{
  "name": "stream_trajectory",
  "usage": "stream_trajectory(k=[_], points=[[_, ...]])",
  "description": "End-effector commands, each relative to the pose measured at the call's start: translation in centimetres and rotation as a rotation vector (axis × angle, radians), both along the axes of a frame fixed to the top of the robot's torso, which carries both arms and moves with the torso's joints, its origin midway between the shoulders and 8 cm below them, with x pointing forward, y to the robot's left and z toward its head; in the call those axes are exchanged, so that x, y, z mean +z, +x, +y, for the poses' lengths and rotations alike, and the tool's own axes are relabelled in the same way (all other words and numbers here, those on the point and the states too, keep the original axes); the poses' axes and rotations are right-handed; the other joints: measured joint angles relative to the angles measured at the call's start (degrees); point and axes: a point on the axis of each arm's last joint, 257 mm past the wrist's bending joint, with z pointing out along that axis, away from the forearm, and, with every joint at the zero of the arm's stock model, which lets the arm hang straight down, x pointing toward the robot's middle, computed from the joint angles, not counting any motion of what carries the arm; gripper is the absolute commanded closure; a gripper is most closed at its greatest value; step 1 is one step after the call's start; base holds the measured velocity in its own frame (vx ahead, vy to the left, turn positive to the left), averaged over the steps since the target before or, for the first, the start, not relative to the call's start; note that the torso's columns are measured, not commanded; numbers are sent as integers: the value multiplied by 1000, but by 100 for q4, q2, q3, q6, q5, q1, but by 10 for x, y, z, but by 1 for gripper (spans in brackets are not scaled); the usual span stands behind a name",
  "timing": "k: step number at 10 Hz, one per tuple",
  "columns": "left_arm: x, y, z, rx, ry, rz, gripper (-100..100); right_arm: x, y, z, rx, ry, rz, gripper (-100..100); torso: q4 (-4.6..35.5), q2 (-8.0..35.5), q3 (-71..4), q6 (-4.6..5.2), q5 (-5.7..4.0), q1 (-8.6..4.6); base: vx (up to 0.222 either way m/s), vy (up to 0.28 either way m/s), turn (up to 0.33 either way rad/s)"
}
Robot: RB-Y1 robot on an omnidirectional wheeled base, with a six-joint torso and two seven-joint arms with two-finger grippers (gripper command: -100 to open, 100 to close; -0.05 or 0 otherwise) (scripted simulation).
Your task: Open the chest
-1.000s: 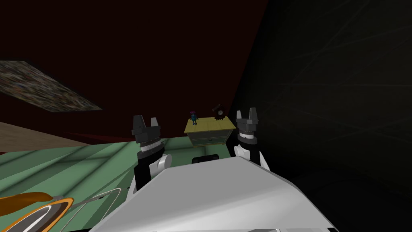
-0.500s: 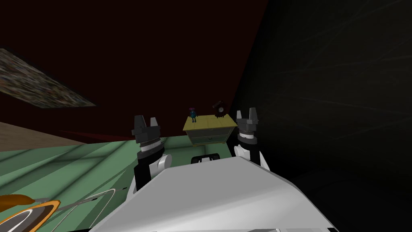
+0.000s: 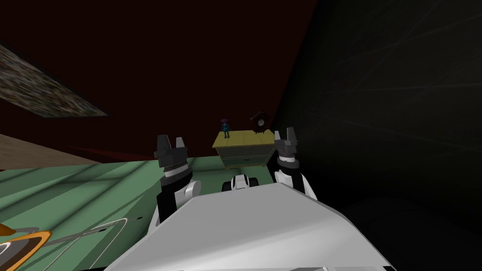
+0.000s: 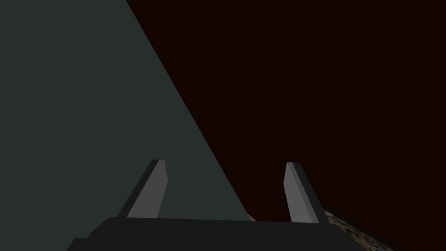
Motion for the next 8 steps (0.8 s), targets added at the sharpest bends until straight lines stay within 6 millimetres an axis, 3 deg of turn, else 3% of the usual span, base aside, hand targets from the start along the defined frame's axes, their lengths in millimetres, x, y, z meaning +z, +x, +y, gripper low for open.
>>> stream_trajectory(k=[1, 3, 4, 6, 8], points=[[0, 0, 0, 0, 0, 0, 0, -18, 15, 3, -9, -62, 71, -100, 16, 14, -26, 1, 0, 0, 8, -18, 48], [0, 0, 0, 0, 0, 0, 0, -52, 35, 4, -41, -152, 183, -100, 24, 23, -30, 0, 1, 4, 12, -22, 165], [0, 0, 0, 0, 0, 0, 0, -54, 36, 3, -44, -150, 193, -100, 24, 22, -30, 0, 1, 1, 13, -22, 83], [0, 0, 0, 0, 0, 0, 0, -98, 55, -4, -91, -239, 323, -100, 24, 21, -31, -1, 2, 6, 15, -23, 251], [0, 0, 0, 0, 0, 0, 0, -103, 58, -5, -102, -249, 343, -100, 25, 24, -30, 5, 1, 1, 10, -22, 33]])
